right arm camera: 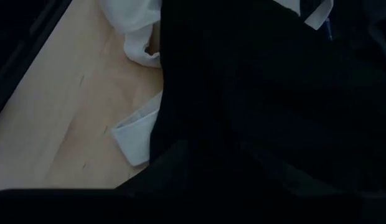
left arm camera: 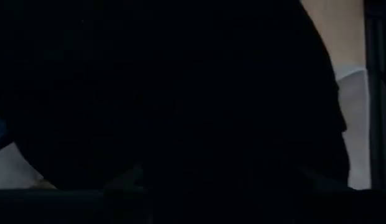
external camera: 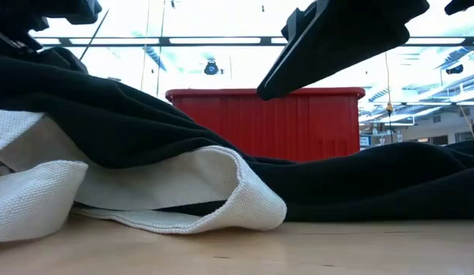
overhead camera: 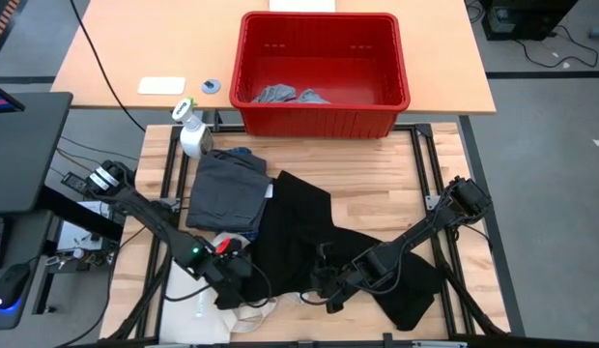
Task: Fold Laundry from Bin
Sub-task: Fold the black shirt
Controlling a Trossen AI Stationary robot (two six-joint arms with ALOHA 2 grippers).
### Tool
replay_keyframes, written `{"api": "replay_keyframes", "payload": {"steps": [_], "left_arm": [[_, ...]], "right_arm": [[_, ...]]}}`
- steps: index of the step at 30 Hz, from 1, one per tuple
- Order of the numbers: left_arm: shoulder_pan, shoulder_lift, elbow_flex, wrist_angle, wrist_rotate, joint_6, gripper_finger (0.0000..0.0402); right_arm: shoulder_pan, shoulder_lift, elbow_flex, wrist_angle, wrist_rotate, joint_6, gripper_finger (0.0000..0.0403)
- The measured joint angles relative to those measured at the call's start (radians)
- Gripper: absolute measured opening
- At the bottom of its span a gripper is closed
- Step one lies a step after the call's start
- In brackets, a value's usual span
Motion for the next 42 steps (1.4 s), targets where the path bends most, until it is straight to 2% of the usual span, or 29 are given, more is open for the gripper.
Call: {"api": "replay_keyframes", "payload": {"steps": [3, 7, 9, 15, 20, 22, 24, 29, 32, 34, 37, 40, 42], "left_arm": [[0.018, 0.000, 0.000, -0.001, 0.000, 0.015, 0.0150], [0.026, -0.002, 0.024, 0.000, -0.001, 0.091, 0.0046], [0.022, -0.012, 0.057, 0.001, -0.002, 0.125, 0.0014], [-0.023, -0.094, 0.159, -0.029, -0.022, 0.212, 0.0008], [-0.079, -0.186, 0.173, -0.128, -0.130, 0.148, 0.0004], [-0.111, -0.206, 0.173, -0.167, -0.189, 0.105, 0.0005], [-0.146, -0.212, 0.173, -0.199, -0.199, 0.069, 0.0009], [-0.216, -0.199, 0.131, -0.207, -0.217, -0.010, 0.0026], [-0.223, -0.196, 0.105, -0.213, -0.246, -0.057, 0.0059], [-0.213, -0.196, 0.093, -0.215, -0.247, -0.063, 0.0092], [-0.203, -0.197, 0.091, -0.239, -0.225, -0.050, 0.0144], [-0.189, -0.197, 0.092, -0.236, -0.185, -0.032, 0.0183], [-0.178, -0.198, 0.096, -0.222, -0.183, -0.031, 0.0200]], "right_arm": [[0.000, 0.000, 0.000, 0.000, 0.000, 0.000, 0.0146], [0.000, 0.000, 0.000, -0.001, 0.000, 0.000, 0.0146], [0.002, 0.000, 0.000, -0.003, -0.001, 0.000, 0.0146], [0.029, 0.000, 0.000, -0.008, 0.016, -0.002, 0.0146], [0.060, 0.000, 0.000, -0.010, 0.142, -0.001, 0.0146], [0.064, 0.000, 0.000, -0.016, 0.166, 0.015, 0.0145], [0.062, 0.000, 0.000, -0.042, 0.167, 0.061, 0.0145], [0.049, 0.000, -0.001, -0.190, 0.076, 0.208, 0.0145], [0.051, 0.000, -0.001, -0.208, 0.024, 0.239, 0.0145], [0.057, 0.000, -0.001, -0.210, -0.060, 0.265, 0.0145], [0.075, 0.000, -0.001, -0.257, -0.244, 0.353, 0.0145], [0.114, 0.000, -0.001, -0.371, -0.403, 0.482, 0.0141], [0.142, 0.000, -0.001, -0.494, -0.455, 0.566, 0.0137]]}}
